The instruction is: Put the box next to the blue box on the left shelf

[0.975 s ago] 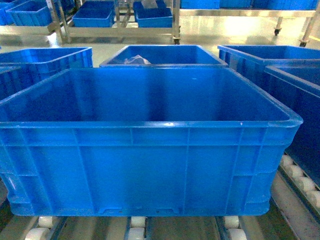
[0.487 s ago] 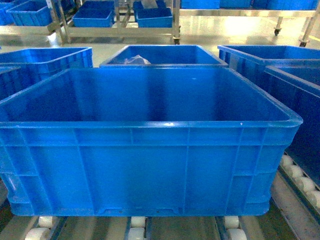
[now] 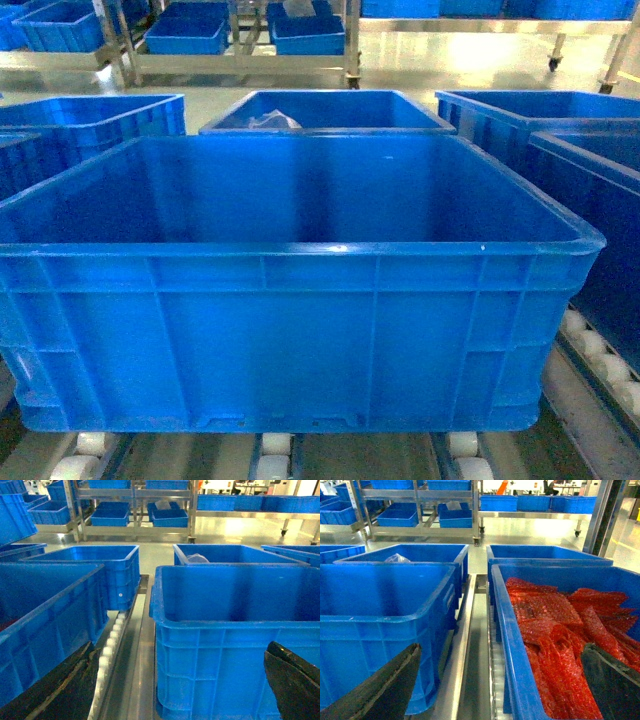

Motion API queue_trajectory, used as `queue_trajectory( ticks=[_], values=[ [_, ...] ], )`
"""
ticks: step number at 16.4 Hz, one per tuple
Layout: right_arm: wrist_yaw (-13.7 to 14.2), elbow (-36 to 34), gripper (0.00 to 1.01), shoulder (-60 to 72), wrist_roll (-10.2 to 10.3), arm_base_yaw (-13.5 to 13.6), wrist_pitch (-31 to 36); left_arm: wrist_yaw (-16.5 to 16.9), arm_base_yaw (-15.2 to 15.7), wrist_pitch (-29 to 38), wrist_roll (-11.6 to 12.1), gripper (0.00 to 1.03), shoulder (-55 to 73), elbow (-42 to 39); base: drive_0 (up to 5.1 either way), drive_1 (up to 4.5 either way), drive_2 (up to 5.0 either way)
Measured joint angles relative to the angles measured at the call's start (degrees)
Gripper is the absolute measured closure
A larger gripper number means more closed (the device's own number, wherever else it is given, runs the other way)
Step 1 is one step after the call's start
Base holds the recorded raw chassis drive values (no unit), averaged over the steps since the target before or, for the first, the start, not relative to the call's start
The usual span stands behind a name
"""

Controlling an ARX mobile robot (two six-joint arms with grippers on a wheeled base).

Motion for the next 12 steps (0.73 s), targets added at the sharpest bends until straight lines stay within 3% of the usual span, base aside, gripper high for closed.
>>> queue_trajectory(
  ticks=[12],
  values=[
    [0.0,0.0,0.03,0.0,0.0,0.0,0.0,0.0,0.0,0.0,0.0,0.05,0.0,0.0,0.0,0.0,0.0]
  ],
)
